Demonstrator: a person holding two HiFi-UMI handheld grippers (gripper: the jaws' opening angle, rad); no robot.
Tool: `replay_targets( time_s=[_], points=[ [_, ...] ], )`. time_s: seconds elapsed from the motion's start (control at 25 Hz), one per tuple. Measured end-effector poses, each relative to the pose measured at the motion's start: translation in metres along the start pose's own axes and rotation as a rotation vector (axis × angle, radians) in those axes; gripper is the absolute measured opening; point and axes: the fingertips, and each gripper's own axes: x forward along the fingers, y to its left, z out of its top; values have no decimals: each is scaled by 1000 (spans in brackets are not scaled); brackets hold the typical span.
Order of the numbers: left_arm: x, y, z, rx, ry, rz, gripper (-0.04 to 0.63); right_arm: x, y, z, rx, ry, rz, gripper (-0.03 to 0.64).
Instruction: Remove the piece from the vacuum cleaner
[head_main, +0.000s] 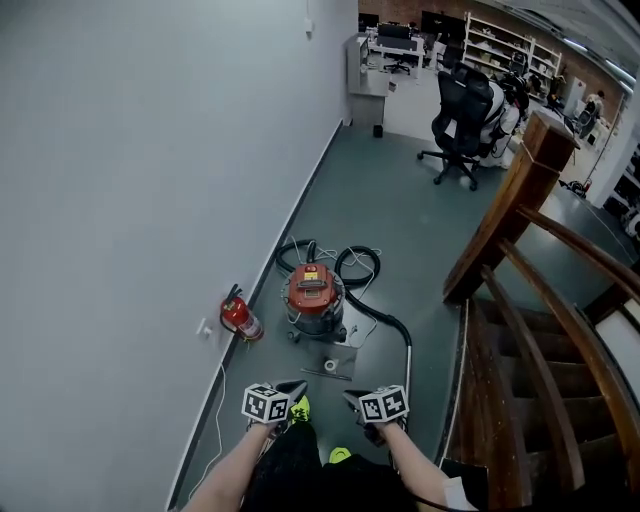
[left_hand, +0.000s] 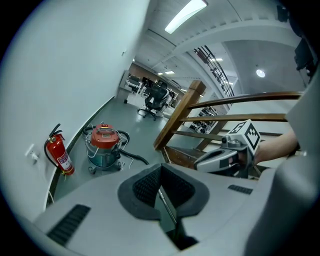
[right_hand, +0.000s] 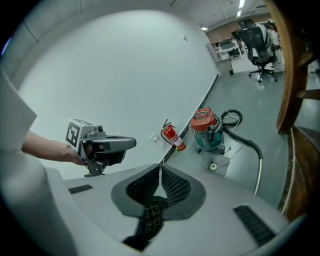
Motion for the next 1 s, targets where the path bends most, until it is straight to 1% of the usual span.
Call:
replay_targets(
  time_s=[0.36, 0.52, 0.64, 0.8, 1.0],
  points=[
    [-13, -34, -22, -10, -46, 31, 11, -25, 13, -22, -58, -23, 36, 29],
    [-20, -48, -32, -22, -45, 41, 11, -37, 16, -26, -46, -48, 42, 29],
    [-20, -60, -37, -12, -35, 40, 11, -48, 19, -27, -65, -68, 49, 28],
    [-19, -69, -33, -3, -45, 25, 11, -56, 21, -26, -85, -84, 39, 15],
    [-20, -71, -40, 3, -46, 12, 11, -55, 29, -34, -109, -83, 32, 15]
  ],
)
